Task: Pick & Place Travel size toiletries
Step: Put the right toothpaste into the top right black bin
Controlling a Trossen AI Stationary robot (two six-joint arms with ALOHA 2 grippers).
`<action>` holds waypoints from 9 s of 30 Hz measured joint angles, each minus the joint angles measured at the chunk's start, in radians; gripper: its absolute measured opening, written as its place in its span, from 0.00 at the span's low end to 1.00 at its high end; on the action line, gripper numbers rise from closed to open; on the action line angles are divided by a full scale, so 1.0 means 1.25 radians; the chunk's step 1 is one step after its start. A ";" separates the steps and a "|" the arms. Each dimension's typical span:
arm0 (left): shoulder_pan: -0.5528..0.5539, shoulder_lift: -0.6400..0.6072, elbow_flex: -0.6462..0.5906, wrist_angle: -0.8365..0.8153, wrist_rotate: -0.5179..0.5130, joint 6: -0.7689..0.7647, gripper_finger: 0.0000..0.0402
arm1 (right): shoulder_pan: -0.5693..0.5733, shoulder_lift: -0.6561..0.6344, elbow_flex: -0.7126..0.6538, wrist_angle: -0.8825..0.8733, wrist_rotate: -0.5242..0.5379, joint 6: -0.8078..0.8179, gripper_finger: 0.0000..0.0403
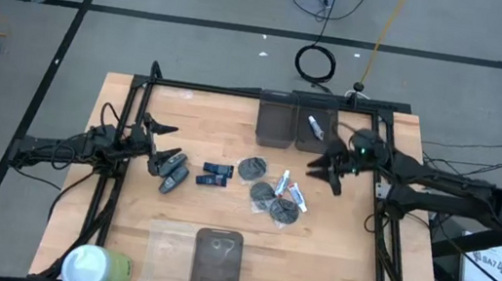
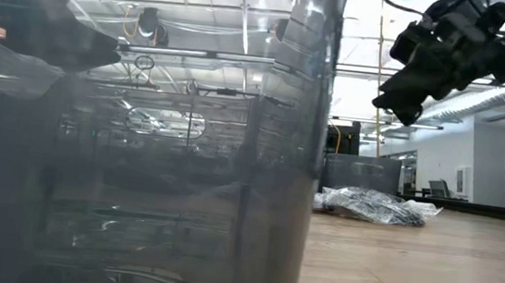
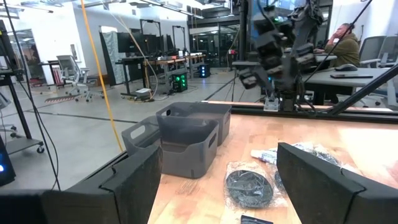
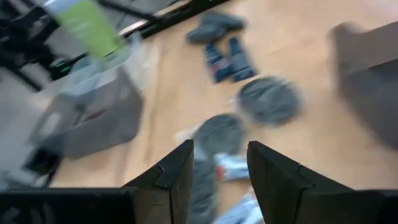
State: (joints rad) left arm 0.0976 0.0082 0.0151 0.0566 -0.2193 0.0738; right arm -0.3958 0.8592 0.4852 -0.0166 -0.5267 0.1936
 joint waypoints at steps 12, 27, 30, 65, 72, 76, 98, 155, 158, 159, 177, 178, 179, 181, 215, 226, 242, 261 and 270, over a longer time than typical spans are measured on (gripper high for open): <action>0.000 0.000 0.000 0.000 0.000 0.000 0.77 | 0.254 0.000 -0.157 0.264 0.010 0.158 0.35; 0.000 0.000 0.000 0.000 0.000 0.000 0.77 | 0.424 0.071 -0.026 0.011 0.390 0.108 0.46; 0.000 0.000 0.000 0.000 0.000 0.000 0.77 | 0.442 0.133 0.026 -0.052 0.474 0.099 0.51; 0.000 0.000 0.000 0.000 0.000 0.000 0.77 | 0.393 0.431 0.047 -0.050 0.591 0.105 0.50; 0.000 0.000 0.000 0.000 0.000 0.000 0.77 | 0.372 0.431 0.034 -0.045 0.568 0.102 0.50; 0.000 0.000 0.000 0.000 0.000 0.000 0.77 | 0.362 0.435 0.015 -0.008 0.547 0.102 0.50; 0.000 0.000 0.000 0.000 0.000 0.000 0.77 | 0.363 0.436 -0.027 0.055 0.546 0.073 0.36; 0.000 0.000 0.000 0.000 0.000 0.000 0.77 | 0.363 0.437 -0.028 0.054 0.544 0.066 0.22; 0.000 0.000 0.000 0.000 0.000 0.000 0.77 | 0.363 0.437 -0.028 0.056 0.544 0.065 0.22; 0.000 0.000 0.000 0.000 0.000 0.000 0.77 | 0.363 0.437 -0.028 0.056 0.544 0.065 0.22; 0.000 0.000 0.000 0.000 0.000 0.000 0.77 | 0.363 0.407 -0.029 0.052 0.539 0.044 0.22; 0.000 0.000 0.000 0.000 0.000 0.000 0.77 | 0.363 0.404 -0.029 0.052 0.538 0.044 0.22; 0.000 0.000 0.000 0.000 0.000 0.000 0.77 | 0.363 0.402 -0.029 0.051 0.538 0.044 0.22; 0.000 0.000 0.000 0.000 0.000 0.000 0.77 | 0.363 0.396 -0.029 0.049 0.539 0.041 0.22; 0.000 0.000 0.000 0.000 0.000 0.000 0.77 | 0.363 0.388 -0.028 0.052 0.543 0.041 0.22; 0.000 0.000 0.000 0.000 0.000 0.000 0.77 | 0.363 0.344 -0.028 0.053 0.543 0.038 0.22; 0.000 0.000 0.000 0.000 0.000 0.000 0.77 | 0.363 0.195 -0.028 0.052 0.543 0.004 0.22; 0.000 0.000 0.000 0.000 0.000 0.000 0.77 | 0.363 0.059 -0.028 0.052 0.543 0.000 0.22; 0.000 0.000 0.000 0.000 0.000 0.000 0.77 | 0.363 0.022 -0.028 0.052 0.543 -0.001 0.22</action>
State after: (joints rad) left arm 0.0978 0.0082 0.0151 0.0570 -0.2192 0.0738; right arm 0.0586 0.8868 0.4507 0.0486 0.1520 0.1928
